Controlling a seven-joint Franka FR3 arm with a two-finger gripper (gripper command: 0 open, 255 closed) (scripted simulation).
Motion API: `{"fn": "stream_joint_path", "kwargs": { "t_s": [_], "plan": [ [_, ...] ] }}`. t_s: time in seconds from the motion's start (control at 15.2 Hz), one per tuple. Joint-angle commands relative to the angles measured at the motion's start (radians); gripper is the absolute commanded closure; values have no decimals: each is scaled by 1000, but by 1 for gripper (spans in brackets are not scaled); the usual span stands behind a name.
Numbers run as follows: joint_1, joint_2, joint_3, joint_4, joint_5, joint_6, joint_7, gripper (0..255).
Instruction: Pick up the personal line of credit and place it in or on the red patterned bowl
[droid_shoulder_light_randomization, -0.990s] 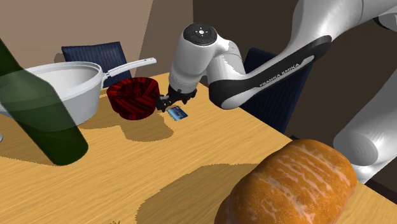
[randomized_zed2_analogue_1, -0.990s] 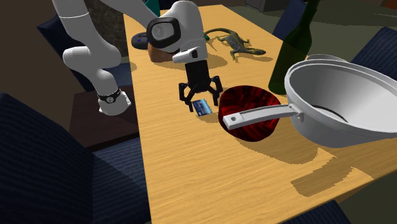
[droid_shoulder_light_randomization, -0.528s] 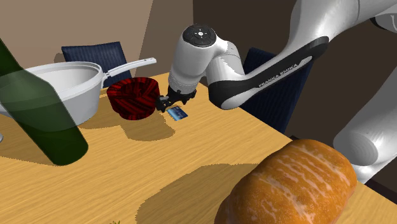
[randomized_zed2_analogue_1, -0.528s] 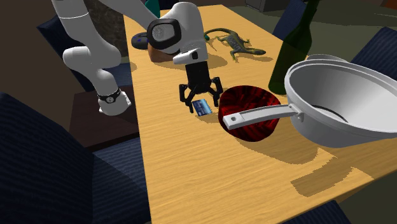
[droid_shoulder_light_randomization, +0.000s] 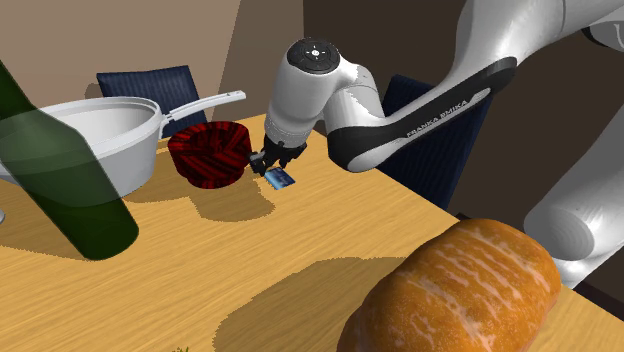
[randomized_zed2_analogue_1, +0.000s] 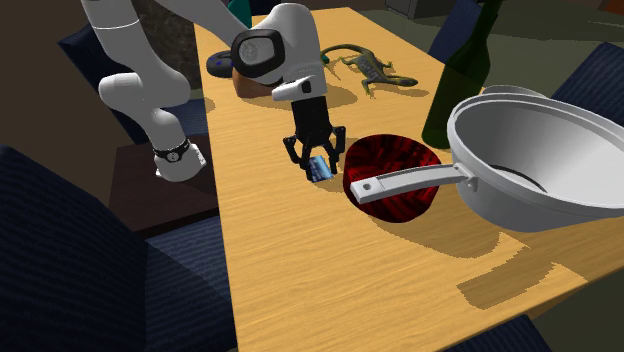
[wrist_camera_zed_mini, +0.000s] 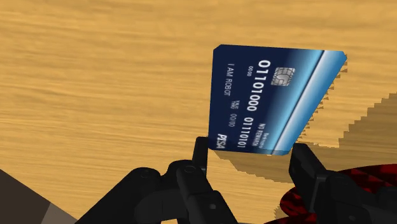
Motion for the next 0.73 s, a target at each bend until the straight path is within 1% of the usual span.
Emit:
{"fn": "stream_joint_path", "kwargs": {
  "t_s": [0.0, 0.13, 0.66],
  "plan": [
    [0, 0, 0, 0, 0, 0, 0, 255],
    [0, 0, 0, 0, 0, 0, 0, 255],
    [5, -69, -12, 49, 137, -58, -120, 255]
  ]
}}
